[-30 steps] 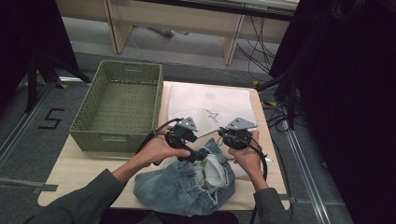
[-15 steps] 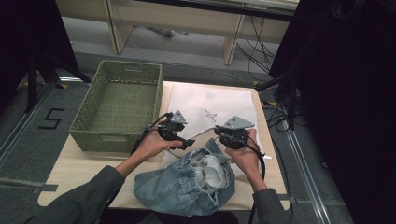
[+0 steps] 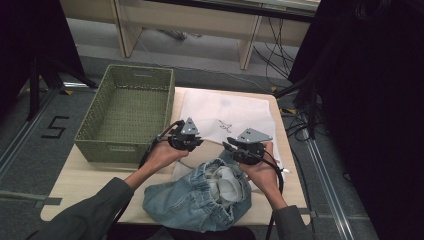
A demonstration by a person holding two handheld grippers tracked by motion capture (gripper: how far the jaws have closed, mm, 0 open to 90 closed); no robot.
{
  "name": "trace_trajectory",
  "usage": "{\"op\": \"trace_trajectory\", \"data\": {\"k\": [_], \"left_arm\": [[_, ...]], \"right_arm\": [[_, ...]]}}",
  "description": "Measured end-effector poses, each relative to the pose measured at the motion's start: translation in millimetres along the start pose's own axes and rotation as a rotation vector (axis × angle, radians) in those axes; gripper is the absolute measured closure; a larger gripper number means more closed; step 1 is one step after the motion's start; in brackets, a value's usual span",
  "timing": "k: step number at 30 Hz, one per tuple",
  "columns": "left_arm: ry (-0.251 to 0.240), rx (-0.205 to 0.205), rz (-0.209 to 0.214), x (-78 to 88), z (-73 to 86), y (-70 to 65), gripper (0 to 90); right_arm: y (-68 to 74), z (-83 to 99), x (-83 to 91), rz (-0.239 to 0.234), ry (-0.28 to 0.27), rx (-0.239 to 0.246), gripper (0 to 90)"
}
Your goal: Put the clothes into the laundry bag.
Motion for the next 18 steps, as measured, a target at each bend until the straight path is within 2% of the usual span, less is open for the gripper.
{"op": "trace_trajectory", "data": {"k": [1,2,4,5,6,7,8,9,10,11,12,13,14,15,16,17,18], "left_arm": [[-0.002,-0.005,-0.001,1.2,-0.6,1.5,86.0],[0.001,0.001,0.008,2.4,-0.9,2.1,86.0],[-0.002,0.001,0.015,3.0,-1.7,2.1,85.9],[-0.002,0.001,0.015,3.0,-1.7,2.1,85.8],[-0.002,0.0,0.019,3.2,-2.1,1.6,85.8],[0.002,-0.003,0.022,3.6,-2.3,1.3,85.7],[0.003,-0.003,0.023,3.8,-2.4,1.1,85.6],[0.004,-0.005,0.023,3.9,-2.5,1.0,85.5],[0.009,-0.01,0.027,3.9,-2.5,1.4,85.3],[0.009,-0.01,0.027,3.9,-2.5,1.4,85.2],[0.01,-0.008,0.029,3.8,-2.2,1.4,85.2],[0.01,-0.009,0.031,3.8,-2.1,1.4,85.0],[0.011,-0.009,0.036,4.0,-2.1,1.5,85.0],[0.008,0.001,0.045,4.2,-2.3,1.9,85.0],[0.004,0.038,0.058,3.8,-2.0,2.3,84.9],[0.004,0.038,0.058,3.8,-2.0,2.3,84.9],[0.006,0.028,0.051,3.4,-0.8,2.9,84.9]], "right_arm": [[6.2,-4.6,5.0,-0.021,-0.009,0.005,63.1],[16.5,-10.4,11.5,-0.076,-0.007,0.0,53.7],[31.6,-17.9,15.9,-0.134,-0.038,-0.013,46.4],[31.6,-17.9,15.9,-0.134,-0.038,-0.013,46.4],[40.9,-20.8,17.5,-0.201,-0.032,-0.014,43.5],[52.3,-24.0,16.9,-0.257,-0.034,0.0,40.7],[60.2,-26.0,14.6,-0.294,-0.037,0.034,39.7],[65.2,-26.5,12.5,-0.31,-0.031,0.056,38.7],[77.8,-21.4,4.3,-0.346,0.015,0.082,35.8],[77.8,-21.4,4.3,-0.346,0.015,0.082,35.8],[82.5,-15.8,-2.2,-0.357,0.04,0.09,35.3],[88.9,-1.9,-12.9,-0.39,0.107,0.084,34.0],[88.9,-1.9,-12.9,-0.39,0.107,0.084,34.0],[89.8,4.4,-20.5,-0.404,0.111,0.095,34.0],[93.1,18.5,-31.6,-0.419,0.164,0.076,38.1],[93.1,18.5,-31.6,-0.419,0.164,0.076,38.1],[96.0,29.0,-37.6,-0.408,0.212,0.085,50.8]]}}
Point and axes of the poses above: each handheld gripper's, and its own axes: x roughly backward along the jaws, z roughly out of its underside, y roughly to its left, the point moved 5 cm from there along -x, roughly forward along the jaws, and after that the axes turned 10 degrees about x, right-handed, at the moved point
